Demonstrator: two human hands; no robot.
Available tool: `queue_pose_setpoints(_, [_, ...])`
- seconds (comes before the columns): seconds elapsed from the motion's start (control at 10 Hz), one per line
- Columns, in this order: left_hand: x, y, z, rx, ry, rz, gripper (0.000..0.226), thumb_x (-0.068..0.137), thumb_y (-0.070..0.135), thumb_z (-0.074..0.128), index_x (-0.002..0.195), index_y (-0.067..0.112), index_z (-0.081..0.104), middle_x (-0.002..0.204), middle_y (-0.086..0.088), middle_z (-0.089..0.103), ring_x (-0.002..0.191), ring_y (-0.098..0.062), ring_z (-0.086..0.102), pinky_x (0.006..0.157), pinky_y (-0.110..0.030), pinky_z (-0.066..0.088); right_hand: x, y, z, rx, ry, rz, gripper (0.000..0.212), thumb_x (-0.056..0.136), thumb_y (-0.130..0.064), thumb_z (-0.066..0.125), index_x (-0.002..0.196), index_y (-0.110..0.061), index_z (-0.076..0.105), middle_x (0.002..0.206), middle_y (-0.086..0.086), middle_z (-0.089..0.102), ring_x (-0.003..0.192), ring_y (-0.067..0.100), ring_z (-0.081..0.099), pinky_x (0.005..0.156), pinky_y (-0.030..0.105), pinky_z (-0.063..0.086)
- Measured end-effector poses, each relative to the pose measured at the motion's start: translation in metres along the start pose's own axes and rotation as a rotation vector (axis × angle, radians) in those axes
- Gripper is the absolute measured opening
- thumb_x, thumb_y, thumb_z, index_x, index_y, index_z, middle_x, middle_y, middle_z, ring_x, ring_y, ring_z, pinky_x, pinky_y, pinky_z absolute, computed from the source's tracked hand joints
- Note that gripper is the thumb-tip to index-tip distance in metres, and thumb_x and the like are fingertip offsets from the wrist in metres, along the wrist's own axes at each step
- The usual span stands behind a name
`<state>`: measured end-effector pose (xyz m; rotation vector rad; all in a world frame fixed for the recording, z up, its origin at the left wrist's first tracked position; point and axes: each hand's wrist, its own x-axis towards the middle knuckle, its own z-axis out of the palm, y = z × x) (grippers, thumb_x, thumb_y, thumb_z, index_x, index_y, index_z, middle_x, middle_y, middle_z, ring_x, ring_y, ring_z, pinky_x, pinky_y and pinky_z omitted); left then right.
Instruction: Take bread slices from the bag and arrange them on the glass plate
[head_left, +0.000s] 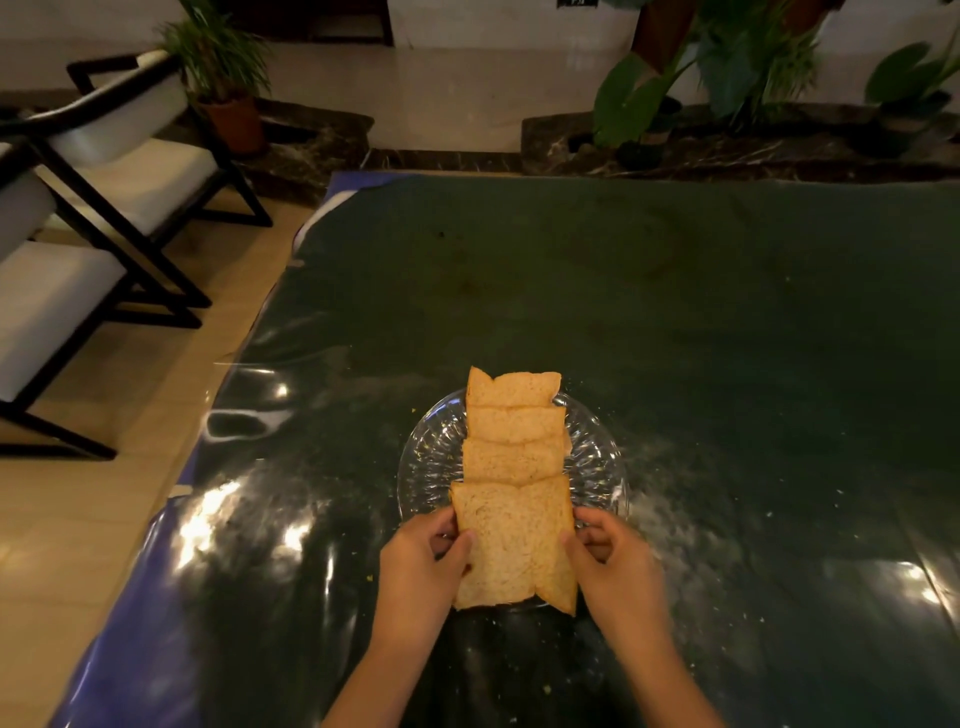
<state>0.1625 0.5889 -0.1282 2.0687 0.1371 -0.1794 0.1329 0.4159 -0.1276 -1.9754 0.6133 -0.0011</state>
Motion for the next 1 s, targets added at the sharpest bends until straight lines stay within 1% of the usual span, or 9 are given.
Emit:
queue_pose_setpoints(0.1, [0.001, -0.003, 0.001, 0.021, 0.013, 0.020, 0.025, 0.080, 0.008, 0.068, 0.100, 0.023, 0.069, 0.087, 0.004, 0.070, 0.072, -0.004, 0.065, 0.060, -0.009, 0.049, -0.002, 0.003, 0.001, -0.012, -0.007, -0.012, 0.020, 0.081, -0.015, 0.065, 0.100, -0.022, 0.064, 0.075, -0.014, 0.063, 0.071, 0.000, 0.060, 0.058, 0.015, 0.042])
queue_pose_setpoints(0.3, [0.002, -0.001, 0.006, 0.046, 0.075, 0.037, 0.024, 0.076, 0.007, 0.071, 0.096, 0.021, 0.070, 0.080, 0.006, 0.070, 0.070, -0.004, 0.065, 0.065, -0.018, 0.053, -0.002, 0.007, 0.002, -0.040, 0.020, -0.034, 0.022, 0.080, -0.014, 0.065, 0.101, -0.023, 0.064, 0.075, -0.015, 0.062, 0.070, -0.001, 0.060, 0.059, 0.014, 0.043])
queue_pose_setpoints(0.4, [0.000, -0.001, 0.007, 0.056, 0.123, 0.026, 0.023, 0.074, 0.008, 0.074, 0.093, 0.020, 0.070, 0.079, 0.007, 0.069, 0.070, -0.001, 0.063, 0.063, -0.010, 0.046, -0.003, 0.007, 0.002, -0.055, 0.033, -0.052, 0.022, 0.079, -0.013, 0.066, 0.100, -0.022, 0.065, 0.073, -0.016, 0.061, 0.069, -0.001, 0.060, 0.057, 0.012, 0.041])
queue_pose_setpoints(0.5, [-0.005, -0.003, 0.007, 0.063, 0.131, 0.024, 0.025, 0.072, 0.010, 0.076, 0.093, 0.022, 0.069, 0.079, 0.014, 0.065, 0.071, 0.003, 0.061, 0.062, -0.007, 0.042, -0.005, 0.010, 0.002, -0.096, 0.040, -0.088, 0.024, 0.079, -0.012, 0.066, 0.101, -0.021, 0.066, 0.080, -0.008, 0.064, 0.070, 0.002, 0.060, 0.058, 0.012, 0.041])
queue_pose_setpoints(0.6, [-0.006, -0.004, 0.007, 0.095, 0.136, 0.065, 0.028, 0.071, 0.008, 0.077, 0.094, 0.021, 0.069, 0.077, 0.019, 0.060, 0.071, 0.002, 0.060, 0.062, -0.007, 0.040, -0.004, 0.014, 0.003, -0.108, 0.058, -0.104, 0.026, 0.078, -0.011, 0.067, 0.102, -0.018, 0.066, 0.089, -0.001, 0.063, 0.071, 0.006, 0.061, 0.060, 0.013, 0.042])
queue_pose_setpoints(0.7, [-0.007, -0.004, 0.003, 0.121, 0.108, 0.098, 0.030, 0.071, 0.005, 0.077, 0.097, 0.017, 0.069, 0.079, 0.011, 0.061, 0.071, -0.003, 0.061, 0.065, -0.010, 0.043, -0.004, 0.011, 0.002, -0.112, 0.063, -0.100, 0.026, 0.076, -0.010, 0.068, 0.101, -0.016, 0.066, 0.096, 0.004, 0.062, 0.069, 0.008, 0.062, 0.059, 0.015, 0.043])
queue_pose_setpoints(0.8, [-0.006, -0.003, -0.002, 0.124, 0.048, 0.091, 0.032, 0.072, 0.006, 0.075, 0.102, 0.018, 0.068, 0.082, 0.003, 0.065, 0.070, -0.005, 0.061, 0.066, -0.015, 0.049, -0.004, 0.008, 0.001, -0.159, 0.043, -0.084, 0.025, 0.077, -0.013, 0.068, 0.101, -0.018, 0.066, 0.098, 0.003, 0.061, 0.065, 0.002, 0.058, 0.055, 0.013, 0.039])
queue_pose_setpoints(0.9, [-0.002, 0.010, -0.018, 0.114, 0.036, 0.080, 0.032, 0.076, 0.013, 0.072, 0.106, 0.021, 0.066, 0.081, 0.005, 0.068, 0.071, -0.004, 0.063, 0.065, -0.021, 0.052, -0.005, -0.010, -0.010, -0.184, 0.052, -0.092, 0.027, 0.077, -0.018, 0.068, 0.104, -0.017, 0.065, 0.099, 0.003, 0.062, 0.063, 0.000, 0.053, 0.055, 0.013, 0.038])
queue_pose_setpoints(1.0, [-0.002, 0.021, -0.030, 0.105, 0.044, 0.082, 0.034, 0.077, 0.017, 0.072, 0.110, 0.021, 0.063, 0.079, 0.008, 0.068, 0.070, -0.002, 0.063, 0.063, -0.015, 0.046, -0.009, -0.026, -0.018, -0.135, 0.041, -0.069, 0.028, 0.077, -0.021, 0.068, 0.104, -0.018, 0.065, 0.093, 0.000, 0.064, 0.067, 0.004, 0.054, 0.057, 0.019, 0.040])
